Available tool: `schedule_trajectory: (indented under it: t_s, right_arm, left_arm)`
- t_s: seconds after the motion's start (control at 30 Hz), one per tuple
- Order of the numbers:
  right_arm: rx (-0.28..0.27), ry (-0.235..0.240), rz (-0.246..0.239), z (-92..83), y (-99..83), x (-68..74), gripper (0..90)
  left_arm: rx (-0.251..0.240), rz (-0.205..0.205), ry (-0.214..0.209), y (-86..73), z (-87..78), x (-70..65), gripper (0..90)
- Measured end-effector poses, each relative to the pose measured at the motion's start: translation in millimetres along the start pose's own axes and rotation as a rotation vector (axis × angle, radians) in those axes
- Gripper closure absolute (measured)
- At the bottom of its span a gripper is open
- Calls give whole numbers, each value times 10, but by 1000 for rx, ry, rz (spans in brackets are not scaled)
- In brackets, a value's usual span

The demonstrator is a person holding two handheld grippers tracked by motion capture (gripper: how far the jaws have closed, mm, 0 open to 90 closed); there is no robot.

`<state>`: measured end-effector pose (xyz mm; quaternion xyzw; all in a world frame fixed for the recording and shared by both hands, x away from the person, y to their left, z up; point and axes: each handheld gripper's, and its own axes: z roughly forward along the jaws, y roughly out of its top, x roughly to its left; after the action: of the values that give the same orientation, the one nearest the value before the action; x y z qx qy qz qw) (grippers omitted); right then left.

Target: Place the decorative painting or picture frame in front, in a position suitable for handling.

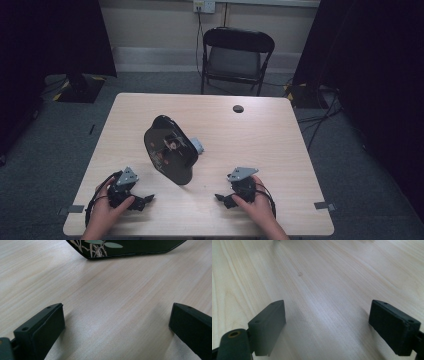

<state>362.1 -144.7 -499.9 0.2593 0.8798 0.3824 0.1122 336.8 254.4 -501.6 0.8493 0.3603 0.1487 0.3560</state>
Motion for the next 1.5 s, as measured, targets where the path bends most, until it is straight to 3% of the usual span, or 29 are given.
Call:
schedule_trajectory:
  t_s: [0.47, 0.7, 0.77, 1.0, 1.13, 1.3, 1.5]
  right_arm:
    - [1, 4, 0, -1, 1, -2, 135]
    - [1, 7, -6, 23, 49, -22, 209]
    - [-7, -20, -29, 45, 116, -68, 271]
    - [-48, -6, -4, 148, 331, -229, 418]
    - [-44, -14, 27, 256, 467, -352, 447]
    - [-50, -21, 32, 421, 654, -458, 498]
    - [-47, -19, -9, 591, 865, -520, 515]
  left_arm:
    - [-1, 2, -2, 0, 0, 4, 0]
    - [-1, 1, -8, 4, 6, 8, 0]
    - [0, 3, -8, 4, 6, 9, 0]
    - [-2, 0, -8, 3, 7, 7, 0]
    - [0, 3, -8, 4, 5, 9, 0]
    - [1, 5, -9, 4, 5, 11, 0]
    - [1, 6, -10, 5, 5, 13, 0]
